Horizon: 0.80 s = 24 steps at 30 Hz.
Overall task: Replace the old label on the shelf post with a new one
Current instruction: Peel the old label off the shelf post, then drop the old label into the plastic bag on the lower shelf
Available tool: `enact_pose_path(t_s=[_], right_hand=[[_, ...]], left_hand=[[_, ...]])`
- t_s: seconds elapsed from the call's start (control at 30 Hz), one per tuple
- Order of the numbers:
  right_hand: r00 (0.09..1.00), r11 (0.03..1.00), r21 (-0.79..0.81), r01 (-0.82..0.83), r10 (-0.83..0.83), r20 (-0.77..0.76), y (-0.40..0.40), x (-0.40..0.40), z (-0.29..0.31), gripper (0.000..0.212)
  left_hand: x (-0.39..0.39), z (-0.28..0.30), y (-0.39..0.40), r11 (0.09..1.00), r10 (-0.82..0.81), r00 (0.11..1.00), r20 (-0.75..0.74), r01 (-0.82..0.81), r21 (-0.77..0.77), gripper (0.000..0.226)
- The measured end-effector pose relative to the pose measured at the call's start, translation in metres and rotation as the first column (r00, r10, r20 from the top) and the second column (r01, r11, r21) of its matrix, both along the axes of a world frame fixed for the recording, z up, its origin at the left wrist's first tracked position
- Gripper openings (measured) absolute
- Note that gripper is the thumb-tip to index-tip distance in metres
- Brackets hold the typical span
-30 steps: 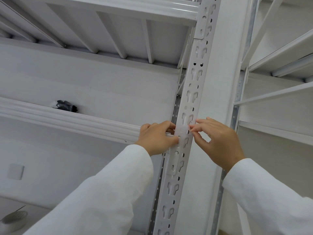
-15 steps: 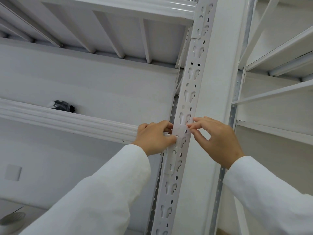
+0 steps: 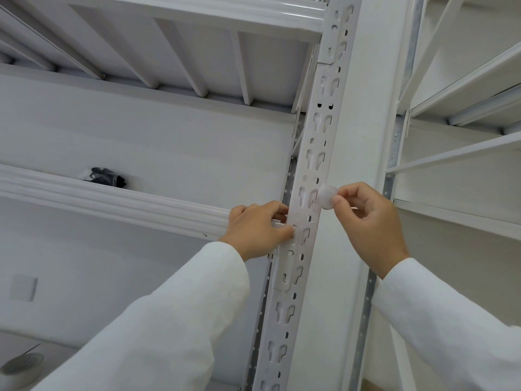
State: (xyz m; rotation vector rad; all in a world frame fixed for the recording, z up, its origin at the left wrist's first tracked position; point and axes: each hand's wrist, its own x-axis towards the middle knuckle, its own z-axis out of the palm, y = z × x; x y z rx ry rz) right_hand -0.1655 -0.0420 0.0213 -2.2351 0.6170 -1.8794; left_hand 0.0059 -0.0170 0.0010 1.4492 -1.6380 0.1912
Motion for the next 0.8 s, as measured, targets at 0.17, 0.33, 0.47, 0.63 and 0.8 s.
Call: enact_pose_path(t_s=[0.17, 0.33, 0.47, 0.63, 0.8], right_hand=[[0.993, 0.985, 0.162, -0.058, 0.073, -0.093, 0.006, 0.01, 0.002, 0.011], [0.953, 0.92, 0.34, -0.197, 0.261, -0.155, 0.017, 0.028, 0.007, 0.016], [0.85, 0.801, 0.516, -0.304, 0.473, -0.233, 0.032, 0.052, -0.006, 0.014], [0.763, 0.787, 0.557, -0.265, 0.525, -0.378, 0.04, 0.101, -0.044, 0.012], [0.666, 0.664, 0.696, -0.275, 0.653, -0.361, 0.041, 0.155, -0.085, 0.007]], left_hand=[[0.003, 0.001, 0.012, 0.978, -0.185, 0.962, -0.2, 0.2, 0.061, 0.029], [0.022, -0.013, 0.043, 0.915, -0.399, 0.763, -0.509, 0.364, -0.173, 0.015], [0.04, -0.047, 0.067, 0.931, -0.366, 0.704, -0.609, 0.277, -0.239, 0.015], [0.073, -0.086, 0.084, 0.94, -0.339, 0.674, -0.656, 0.261, -0.219, 0.017], [0.122, -0.121, 0.097, 0.973, -0.2, 0.68, -0.705, 0.22, -0.064, 0.019]])
